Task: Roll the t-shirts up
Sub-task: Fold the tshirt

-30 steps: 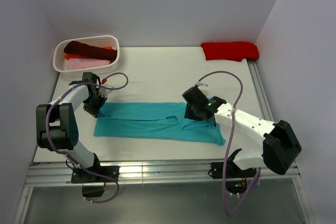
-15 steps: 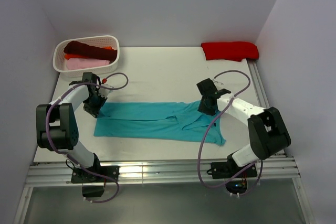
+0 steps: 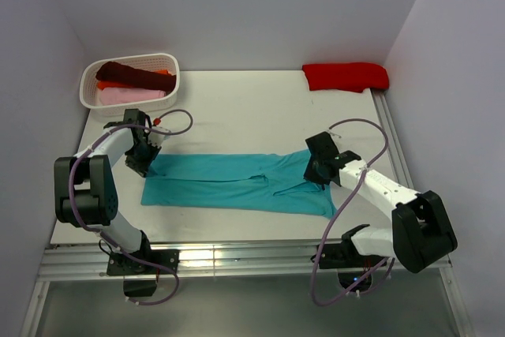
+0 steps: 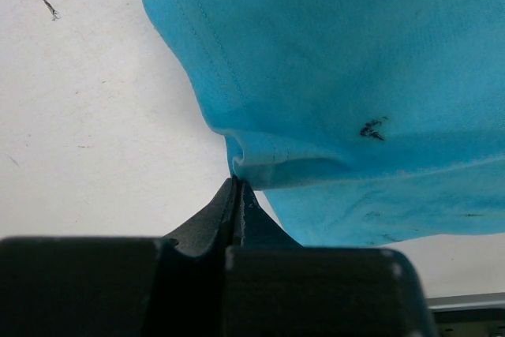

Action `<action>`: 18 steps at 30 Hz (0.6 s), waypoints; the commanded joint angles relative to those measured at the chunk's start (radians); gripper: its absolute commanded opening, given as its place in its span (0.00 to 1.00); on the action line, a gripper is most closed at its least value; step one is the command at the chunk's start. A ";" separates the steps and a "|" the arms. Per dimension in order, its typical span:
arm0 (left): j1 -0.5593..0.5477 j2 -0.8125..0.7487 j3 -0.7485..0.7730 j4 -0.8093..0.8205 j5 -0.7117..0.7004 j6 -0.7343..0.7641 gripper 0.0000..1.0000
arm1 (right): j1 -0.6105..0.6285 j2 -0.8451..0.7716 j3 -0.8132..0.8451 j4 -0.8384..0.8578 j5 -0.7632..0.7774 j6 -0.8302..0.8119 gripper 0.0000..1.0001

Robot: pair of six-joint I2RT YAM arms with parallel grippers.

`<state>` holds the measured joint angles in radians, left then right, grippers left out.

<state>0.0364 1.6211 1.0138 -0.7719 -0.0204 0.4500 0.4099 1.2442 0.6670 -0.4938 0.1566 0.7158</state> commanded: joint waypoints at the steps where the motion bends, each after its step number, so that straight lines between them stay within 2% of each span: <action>1: 0.007 -0.004 0.014 -0.012 0.013 0.000 0.02 | -0.003 -0.014 0.026 -0.005 0.011 -0.009 0.24; 6: 0.007 -0.015 0.009 -0.012 0.013 0.013 0.04 | -0.006 0.018 0.039 -0.008 -0.023 -0.042 0.21; 9: 0.007 -0.015 0.008 -0.012 0.013 0.015 0.05 | -0.005 0.014 0.002 -0.006 -0.035 -0.042 0.27; 13: 0.007 -0.017 -0.003 -0.007 0.013 0.018 0.06 | 0.001 -0.022 -0.021 -0.008 -0.035 -0.024 0.39; 18: 0.007 -0.021 -0.003 -0.010 0.013 0.023 0.08 | 0.000 -0.071 0.023 -0.052 -0.009 -0.024 0.47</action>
<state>0.0364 1.6211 1.0138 -0.7719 -0.0204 0.4557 0.4099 1.2205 0.6544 -0.5175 0.1226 0.6903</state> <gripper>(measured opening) 0.074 0.460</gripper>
